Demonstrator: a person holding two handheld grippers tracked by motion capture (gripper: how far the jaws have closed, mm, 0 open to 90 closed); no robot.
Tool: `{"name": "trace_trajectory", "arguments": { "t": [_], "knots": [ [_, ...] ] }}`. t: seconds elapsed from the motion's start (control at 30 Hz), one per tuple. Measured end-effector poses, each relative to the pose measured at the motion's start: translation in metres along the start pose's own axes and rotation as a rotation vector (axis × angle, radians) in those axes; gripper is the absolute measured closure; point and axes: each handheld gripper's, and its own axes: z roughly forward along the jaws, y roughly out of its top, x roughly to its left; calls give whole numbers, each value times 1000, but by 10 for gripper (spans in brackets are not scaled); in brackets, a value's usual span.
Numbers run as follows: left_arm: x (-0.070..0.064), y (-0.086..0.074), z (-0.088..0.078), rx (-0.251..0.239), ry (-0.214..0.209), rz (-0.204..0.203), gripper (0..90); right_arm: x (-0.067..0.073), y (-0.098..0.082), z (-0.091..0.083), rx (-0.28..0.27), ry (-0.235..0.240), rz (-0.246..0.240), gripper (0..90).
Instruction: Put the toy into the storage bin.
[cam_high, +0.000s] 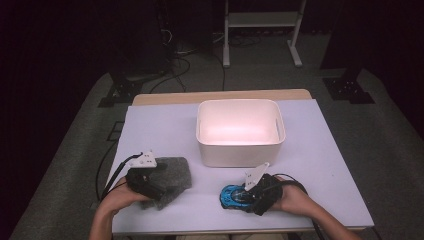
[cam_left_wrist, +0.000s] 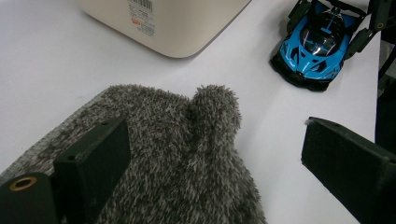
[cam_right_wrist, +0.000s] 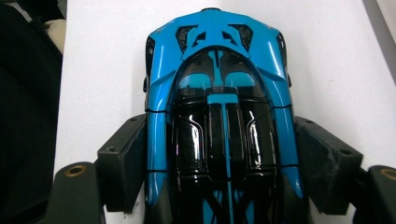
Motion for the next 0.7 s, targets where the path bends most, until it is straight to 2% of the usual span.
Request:
{"name": "trace_trajectory", "arguments": {
  "t": [0.7],
  "knots": [
    [2, -1, -3, -12, -1, -5, 77, -2, 2, -1, -7, 28, -17, 251]
  ]
}}
